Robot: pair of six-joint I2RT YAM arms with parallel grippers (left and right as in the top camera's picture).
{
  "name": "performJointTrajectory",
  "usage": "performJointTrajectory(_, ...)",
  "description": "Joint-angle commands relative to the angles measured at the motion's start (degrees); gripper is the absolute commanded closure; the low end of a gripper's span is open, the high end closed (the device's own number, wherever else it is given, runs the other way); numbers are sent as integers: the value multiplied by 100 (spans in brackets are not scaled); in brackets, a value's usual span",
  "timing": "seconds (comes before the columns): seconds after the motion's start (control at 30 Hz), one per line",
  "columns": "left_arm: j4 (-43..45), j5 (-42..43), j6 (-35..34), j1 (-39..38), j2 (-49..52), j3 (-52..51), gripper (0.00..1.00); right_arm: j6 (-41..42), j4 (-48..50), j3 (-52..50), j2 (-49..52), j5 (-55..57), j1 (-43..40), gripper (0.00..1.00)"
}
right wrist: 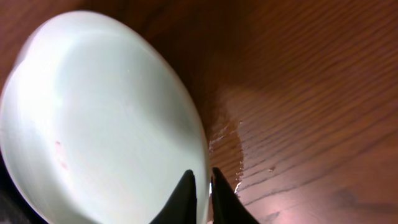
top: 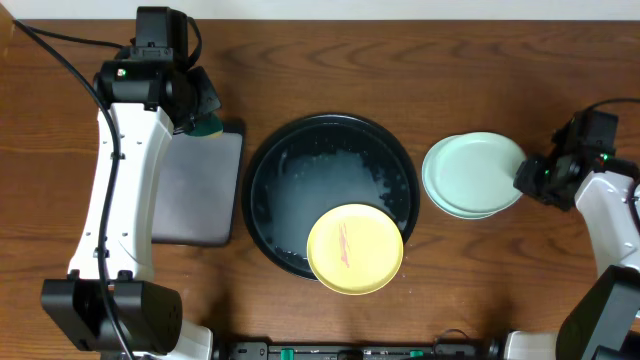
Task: Clean dirty plates on tray and stack at the side
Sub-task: 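Release the stacked plate and withdraw the right gripper, then grasp the yellow plate rim with the right gripper and tilt it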
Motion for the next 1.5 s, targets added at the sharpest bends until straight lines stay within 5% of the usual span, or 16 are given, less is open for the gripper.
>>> performJointTrajectory(0.0,-20,-52,-72,20,0,-33,92,98,122,-138,-33,-269,72,88)
performJointTrajectory(0.37,-17,-52,-72,20,0,-33,92,-898,125,-85,-33,-1906,1502,74)
performJointTrajectory(0.67,-20,-52,-72,20,0,-33,93,-1259,197,-66,46,-1290,3670,58)
performJointTrajectory(0.83,-17,-52,-72,20,0,-33,93,-1261,24,-57,446,-1587,3904,58)
performJointTrajectory(1.07,-20,-52,-72,20,0,-33,93,-1305,-138,-57,973,-1880,4015,64)
performJointTrajectory(1.2,-20,-52,-72,20,0,-33,93,-1298,-107,-57,1034,-1698,4009,83)
performJointTrajectory(1.47,-20,-52,-72,20,0,-33,93,-1196,-15,31,1034,-1648,4009,99)
